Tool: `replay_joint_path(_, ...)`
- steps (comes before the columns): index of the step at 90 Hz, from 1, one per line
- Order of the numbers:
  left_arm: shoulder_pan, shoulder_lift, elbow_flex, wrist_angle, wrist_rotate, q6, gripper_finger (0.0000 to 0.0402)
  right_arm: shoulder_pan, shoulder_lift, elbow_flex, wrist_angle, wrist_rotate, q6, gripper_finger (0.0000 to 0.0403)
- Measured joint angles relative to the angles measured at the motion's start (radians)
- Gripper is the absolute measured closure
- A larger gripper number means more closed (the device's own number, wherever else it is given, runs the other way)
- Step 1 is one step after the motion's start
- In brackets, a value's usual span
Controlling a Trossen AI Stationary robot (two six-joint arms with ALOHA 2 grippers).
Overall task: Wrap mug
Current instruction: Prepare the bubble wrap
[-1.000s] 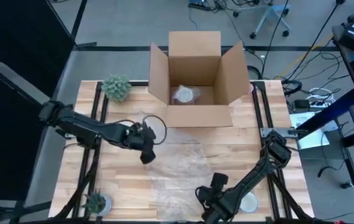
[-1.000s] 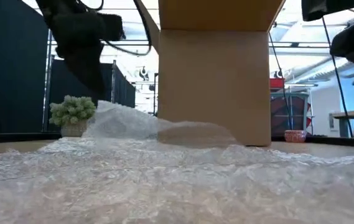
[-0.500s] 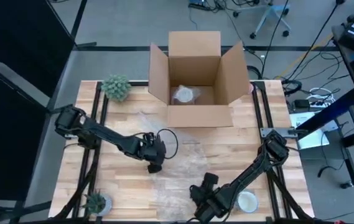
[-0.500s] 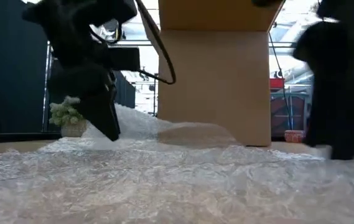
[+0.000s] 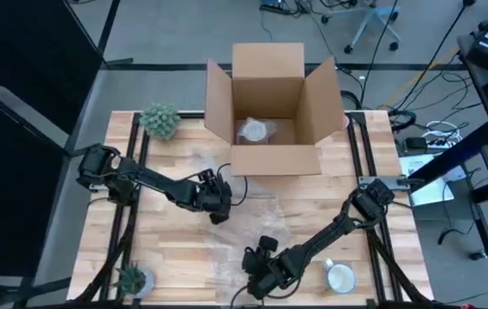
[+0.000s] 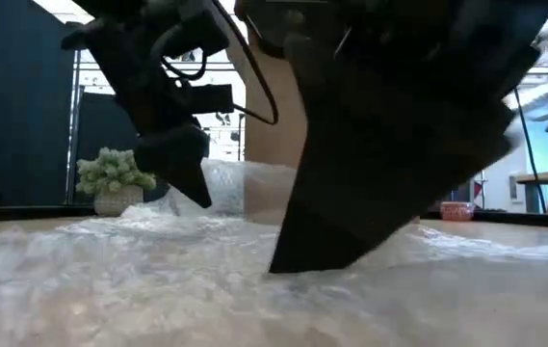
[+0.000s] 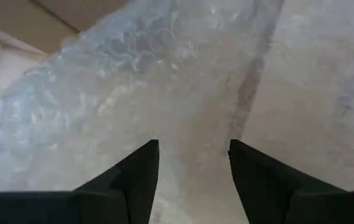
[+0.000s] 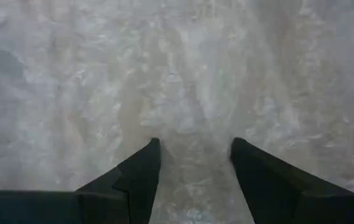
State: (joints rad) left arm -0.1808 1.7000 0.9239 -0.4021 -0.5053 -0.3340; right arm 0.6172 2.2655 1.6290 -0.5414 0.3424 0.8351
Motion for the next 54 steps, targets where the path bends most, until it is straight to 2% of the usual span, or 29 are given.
replay_joint_path(33,-0.006,0.0,-0.084,0.001,0.056,-0.103,0.0222,0.037,-0.012,-0.002,-0.017,-0.031,-0.109,0.0216)
replay_joint_path(54,-0.031,-0.002,-0.096,0.001,0.071,-0.13,0.0222,0.038,-0.018,-0.003,-0.036,-0.037,-0.114,0.0216)
